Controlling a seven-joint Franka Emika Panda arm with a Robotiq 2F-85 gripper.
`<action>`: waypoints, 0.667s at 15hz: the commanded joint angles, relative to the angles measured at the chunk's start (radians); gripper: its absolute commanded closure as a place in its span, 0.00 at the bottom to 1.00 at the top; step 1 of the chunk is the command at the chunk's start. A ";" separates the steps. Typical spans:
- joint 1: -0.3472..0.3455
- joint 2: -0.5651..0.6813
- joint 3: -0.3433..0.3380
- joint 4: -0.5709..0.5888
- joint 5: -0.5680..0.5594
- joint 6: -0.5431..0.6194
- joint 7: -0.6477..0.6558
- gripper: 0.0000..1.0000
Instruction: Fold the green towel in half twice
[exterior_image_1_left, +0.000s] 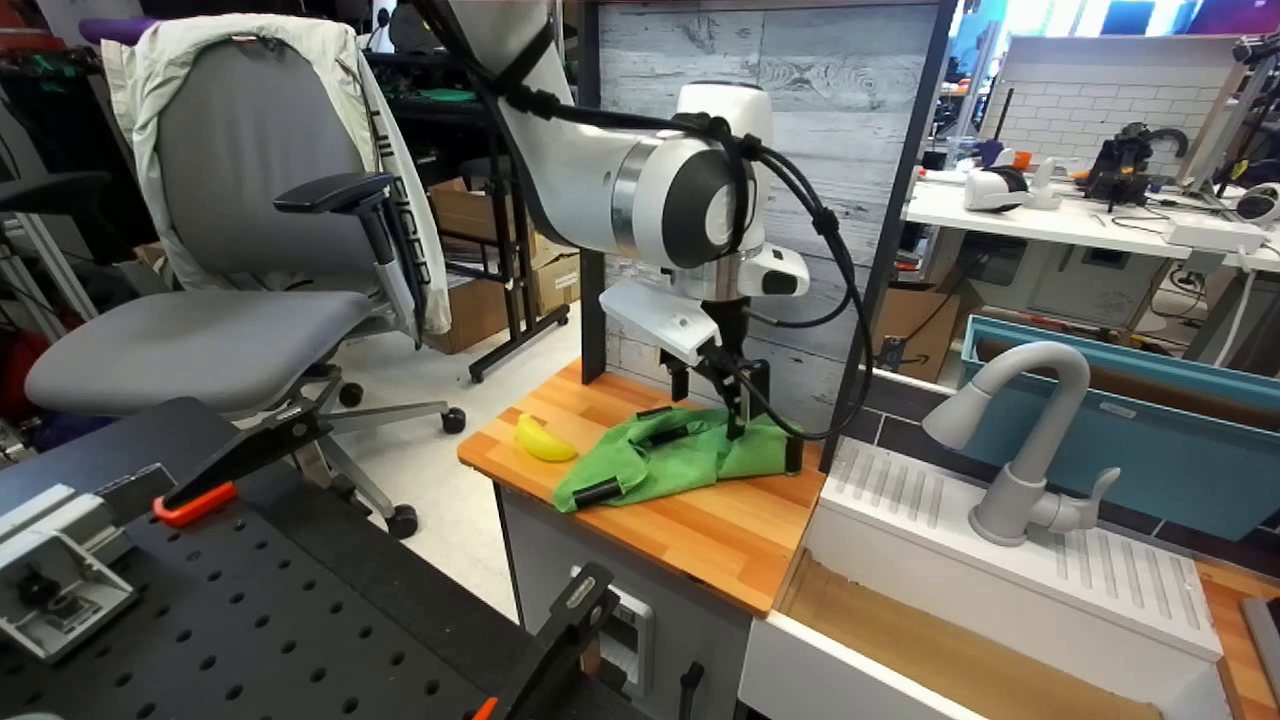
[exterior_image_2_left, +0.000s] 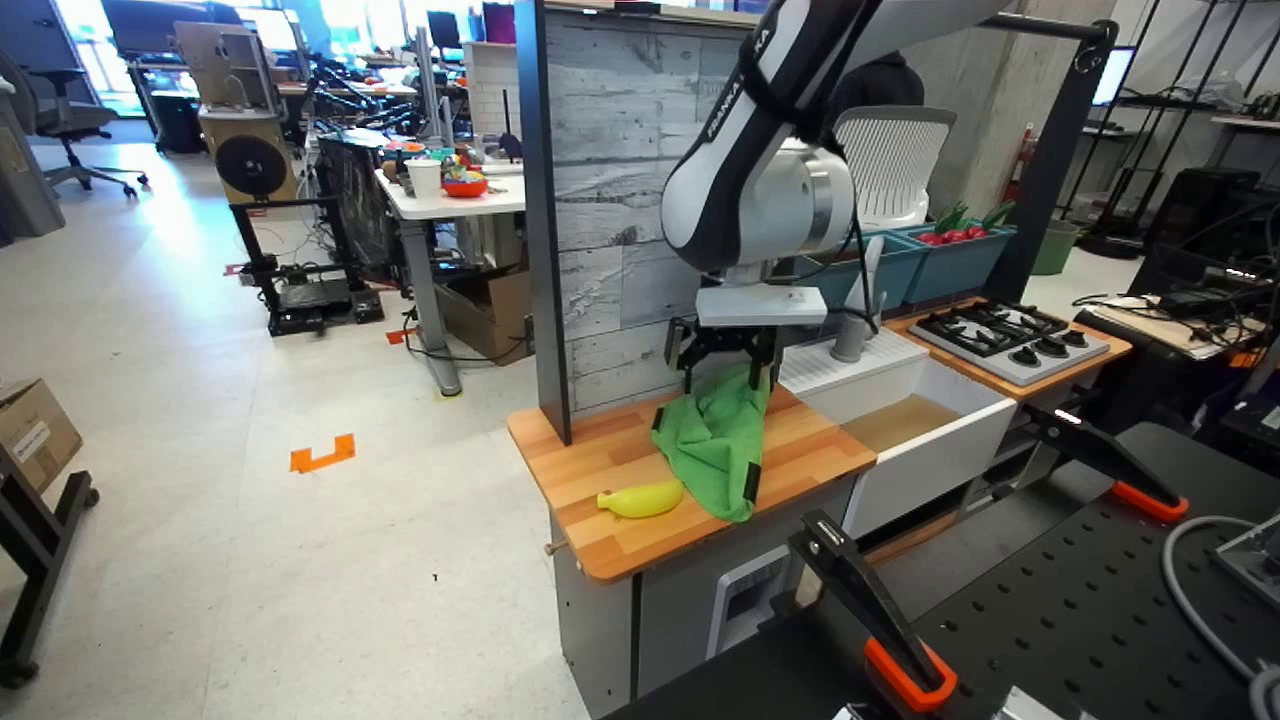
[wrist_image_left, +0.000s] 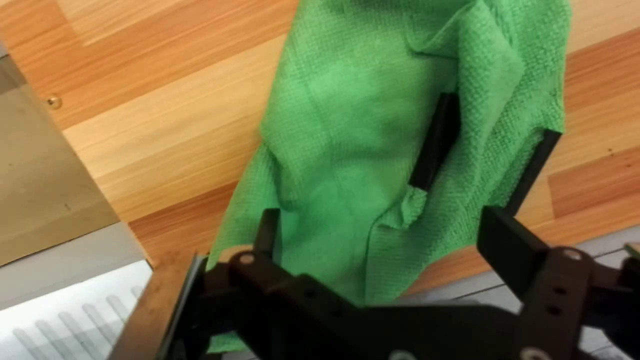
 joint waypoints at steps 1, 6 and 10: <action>-0.031 -0.120 0.015 -0.150 0.015 0.048 -0.066 0.00; -0.040 -0.204 -0.003 -0.253 -0.003 0.057 -0.110 0.00; -0.029 -0.140 -0.009 -0.171 0.005 0.032 -0.084 0.00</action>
